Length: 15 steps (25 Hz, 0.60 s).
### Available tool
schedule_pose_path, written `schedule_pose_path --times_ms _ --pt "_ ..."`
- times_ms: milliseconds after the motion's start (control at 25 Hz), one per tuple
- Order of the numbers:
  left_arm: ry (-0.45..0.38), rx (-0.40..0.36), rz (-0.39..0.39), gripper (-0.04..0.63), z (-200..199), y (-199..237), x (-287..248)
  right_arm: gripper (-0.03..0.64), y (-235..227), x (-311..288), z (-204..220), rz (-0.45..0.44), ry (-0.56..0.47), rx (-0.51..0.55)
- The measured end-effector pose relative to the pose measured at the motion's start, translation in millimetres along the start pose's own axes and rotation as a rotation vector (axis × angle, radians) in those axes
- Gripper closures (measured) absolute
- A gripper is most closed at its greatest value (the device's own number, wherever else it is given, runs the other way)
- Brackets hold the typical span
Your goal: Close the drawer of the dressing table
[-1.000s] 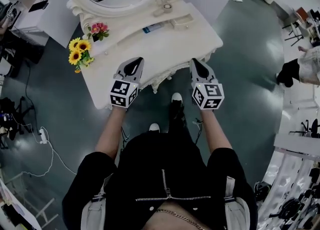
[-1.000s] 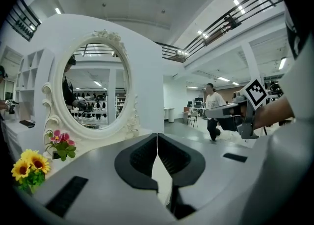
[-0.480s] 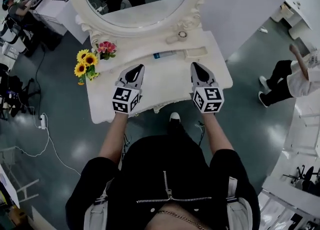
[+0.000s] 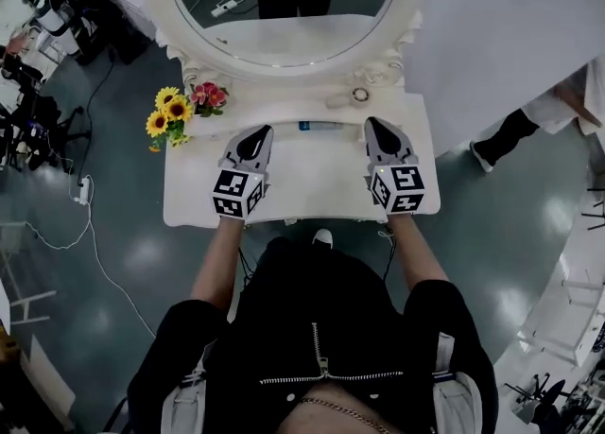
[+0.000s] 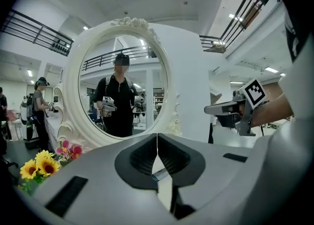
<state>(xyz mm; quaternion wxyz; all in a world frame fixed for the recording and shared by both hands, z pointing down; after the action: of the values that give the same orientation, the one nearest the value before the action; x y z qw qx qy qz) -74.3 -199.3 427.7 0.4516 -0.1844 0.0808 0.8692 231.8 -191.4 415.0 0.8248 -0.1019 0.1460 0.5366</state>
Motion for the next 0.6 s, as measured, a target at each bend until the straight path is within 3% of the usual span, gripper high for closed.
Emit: schedule_pose_path --times_ms 400,600 --pt "0.034 0.009 0.002 0.574 -5 10 -22 0.609 -18 -18 3 0.005 0.017 -0.02" --pt "0.041 0.011 0.011 0.574 -5 18 -30 0.526 -20 -23 6 0.021 0.017 -0.019"
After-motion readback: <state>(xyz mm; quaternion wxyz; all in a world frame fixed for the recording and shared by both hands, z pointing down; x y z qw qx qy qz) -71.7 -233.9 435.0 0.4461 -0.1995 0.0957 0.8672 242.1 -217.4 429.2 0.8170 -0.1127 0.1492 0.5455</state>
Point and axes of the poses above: the fingertips, and each gripper's own axes: x backward along the fingers, y to its left, z out of its underside, the point moved 10 cm from there along x, backward along the fingers, and after that the axes turned 12 degrees about y, right-handed, at the moved point
